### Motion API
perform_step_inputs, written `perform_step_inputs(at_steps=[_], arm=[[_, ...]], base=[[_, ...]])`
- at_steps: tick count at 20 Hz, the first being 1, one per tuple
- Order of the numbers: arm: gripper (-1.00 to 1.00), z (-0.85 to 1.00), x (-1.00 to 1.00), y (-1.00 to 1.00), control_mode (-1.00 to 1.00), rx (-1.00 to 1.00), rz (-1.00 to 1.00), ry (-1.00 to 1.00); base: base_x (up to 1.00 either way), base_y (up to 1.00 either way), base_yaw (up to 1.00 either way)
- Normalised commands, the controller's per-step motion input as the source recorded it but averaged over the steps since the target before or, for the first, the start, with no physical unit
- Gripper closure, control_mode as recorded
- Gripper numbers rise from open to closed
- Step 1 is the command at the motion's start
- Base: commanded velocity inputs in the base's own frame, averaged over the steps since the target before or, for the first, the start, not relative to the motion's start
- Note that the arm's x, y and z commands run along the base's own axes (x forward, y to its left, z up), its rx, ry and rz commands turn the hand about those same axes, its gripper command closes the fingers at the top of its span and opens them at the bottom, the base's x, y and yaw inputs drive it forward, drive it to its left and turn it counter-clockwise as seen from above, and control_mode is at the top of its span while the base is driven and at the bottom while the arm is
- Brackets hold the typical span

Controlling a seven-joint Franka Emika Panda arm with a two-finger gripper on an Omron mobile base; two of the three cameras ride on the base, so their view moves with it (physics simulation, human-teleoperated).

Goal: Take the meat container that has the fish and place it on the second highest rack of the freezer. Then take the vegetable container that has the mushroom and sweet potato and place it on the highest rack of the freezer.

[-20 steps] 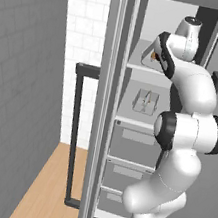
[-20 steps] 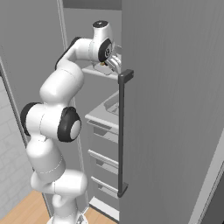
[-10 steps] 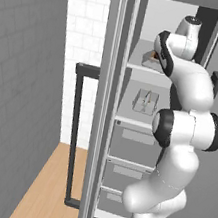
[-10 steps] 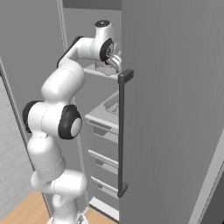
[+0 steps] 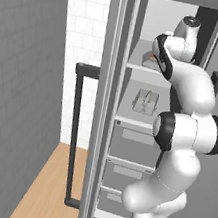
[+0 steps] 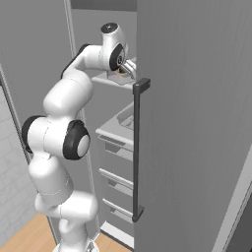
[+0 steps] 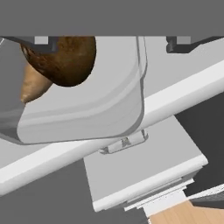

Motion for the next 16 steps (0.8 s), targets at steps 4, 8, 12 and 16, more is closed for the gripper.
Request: perform_step_inputs(at_steps=[4, 8, 12, 16], arm=[[-1.0, 0.0, -0.25, 0.0, -1.0, -0.04, 0.0, -0.25], [-1.0, 0.14, -0.55, 0.07, -1.0, -0.01, 0.01, -0.12], [-1.0, 0.39, -0.72, 0.42, -1.0, -0.12, 0.08, -0.01], [-1.0, 0.39, -0.73, 0.27, -1.0, -0.09, 0.05, 0.0]], base=[[0.0, 0.0, 0.0], [0.0, 0.0, 0.0], [0.0, 0.0, 0.0], [0.0, 0.0, 0.0]])
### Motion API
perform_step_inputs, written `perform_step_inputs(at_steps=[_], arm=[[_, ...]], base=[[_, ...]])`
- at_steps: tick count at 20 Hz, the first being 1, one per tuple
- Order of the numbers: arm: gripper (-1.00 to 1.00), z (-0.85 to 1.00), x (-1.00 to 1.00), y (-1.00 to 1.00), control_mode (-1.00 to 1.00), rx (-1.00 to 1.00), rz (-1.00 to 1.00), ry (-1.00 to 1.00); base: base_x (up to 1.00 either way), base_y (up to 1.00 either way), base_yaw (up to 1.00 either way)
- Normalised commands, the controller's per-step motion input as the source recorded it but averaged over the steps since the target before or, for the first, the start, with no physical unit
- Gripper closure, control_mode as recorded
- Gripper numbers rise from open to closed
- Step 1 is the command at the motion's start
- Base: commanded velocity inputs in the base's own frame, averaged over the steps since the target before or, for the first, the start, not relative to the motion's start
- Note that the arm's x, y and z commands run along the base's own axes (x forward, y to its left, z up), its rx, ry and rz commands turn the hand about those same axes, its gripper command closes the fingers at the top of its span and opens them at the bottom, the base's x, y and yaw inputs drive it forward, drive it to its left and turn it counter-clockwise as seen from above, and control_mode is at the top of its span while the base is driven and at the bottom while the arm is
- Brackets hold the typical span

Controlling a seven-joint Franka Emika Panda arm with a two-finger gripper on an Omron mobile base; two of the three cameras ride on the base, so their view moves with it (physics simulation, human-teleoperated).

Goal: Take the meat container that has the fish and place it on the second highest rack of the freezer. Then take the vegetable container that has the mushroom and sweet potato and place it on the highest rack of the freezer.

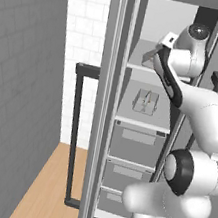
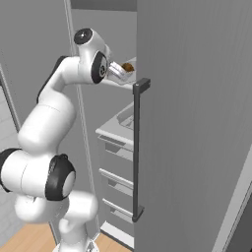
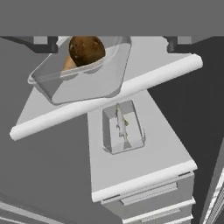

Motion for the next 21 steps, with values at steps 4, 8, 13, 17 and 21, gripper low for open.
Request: perform_step_inputs(at_steps=[4, 8, 13, 17, 21], arm=[[-1.0, 0.06, -0.73, 0.0, -1.0, 0.0, 0.0, 0.0], [-1.0, -0.08, -0.65, 0.09, -1.0, -0.02, 0.0, -0.01], [-1.0, -0.08, -0.29, 0.14, -1.0, 0.0, 0.06, 0.0], [-1.0, -0.23, 0.0, 0.05, -1.0, 0.0, 0.01, 0.0], [-1.0, -0.15, 0.15, 0.09, -1.0, -0.02, 0.0, 0.0]], base=[[0.0, 0.0, 0.0], [0.0, 0.0, 0.0], [0.0, 0.0, 0.0], [0.0, 0.0, 0.0], [0.0, 0.0, 0.0]])
